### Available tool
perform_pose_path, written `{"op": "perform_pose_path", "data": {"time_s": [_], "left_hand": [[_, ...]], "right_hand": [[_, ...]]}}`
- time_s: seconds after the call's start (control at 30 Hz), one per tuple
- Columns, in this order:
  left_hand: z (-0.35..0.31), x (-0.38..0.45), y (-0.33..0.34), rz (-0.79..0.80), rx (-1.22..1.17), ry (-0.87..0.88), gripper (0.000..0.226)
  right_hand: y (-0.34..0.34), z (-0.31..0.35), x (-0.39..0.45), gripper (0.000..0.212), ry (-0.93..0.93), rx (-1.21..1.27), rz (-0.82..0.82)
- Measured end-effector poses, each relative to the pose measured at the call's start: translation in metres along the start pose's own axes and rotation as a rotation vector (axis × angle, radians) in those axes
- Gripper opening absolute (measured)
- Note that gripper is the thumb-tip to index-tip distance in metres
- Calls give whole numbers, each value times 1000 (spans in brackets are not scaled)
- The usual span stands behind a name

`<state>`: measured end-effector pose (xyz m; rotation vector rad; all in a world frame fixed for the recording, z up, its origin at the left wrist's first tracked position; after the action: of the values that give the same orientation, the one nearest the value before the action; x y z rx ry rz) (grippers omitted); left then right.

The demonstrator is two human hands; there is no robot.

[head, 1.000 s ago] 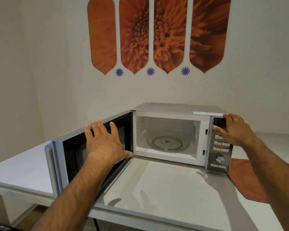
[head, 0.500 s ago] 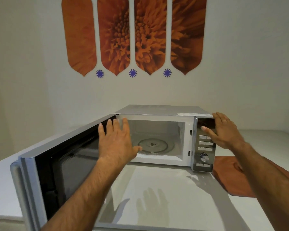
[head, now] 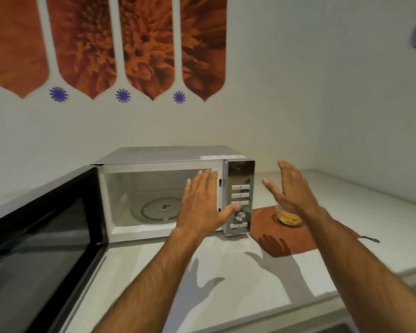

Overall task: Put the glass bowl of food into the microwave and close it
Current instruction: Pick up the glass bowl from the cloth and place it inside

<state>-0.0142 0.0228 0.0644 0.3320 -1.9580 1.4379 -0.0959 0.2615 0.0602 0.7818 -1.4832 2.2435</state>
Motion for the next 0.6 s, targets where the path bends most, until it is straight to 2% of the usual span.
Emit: {"op": "perform_pose_path", "data": {"time_s": [0.07, 0.17, 0.4, 0.6], "left_hand": [[-18, 7, 19, 4, -82, 51, 101], [-38, 16, 46, 16, -288, 40, 99], [-66, 39, 135, 144, -677, -152, 97], [-78, 58, 215, 217, -891, -354, 95]], "right_hand": [[-1, -11, -9, 83, 38, -13, 0], [-2, -32, -21, 83, 102, -7, -7], [13, -106, -38, 86, 268, 106, -27], [46, -179, -33, 95, 458, 361, -74]]}}
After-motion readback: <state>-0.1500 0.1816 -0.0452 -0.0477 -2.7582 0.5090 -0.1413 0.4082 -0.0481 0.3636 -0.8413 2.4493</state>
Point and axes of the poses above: each hand's wrist, its own x-axis towards the middle knuckle, its own y-axis out of the palm, z = x × y, the point moved 10 cm from there along x, towards the middle knuckle, and after that the axes turned 1 degree about y, right-handed, at the moved point
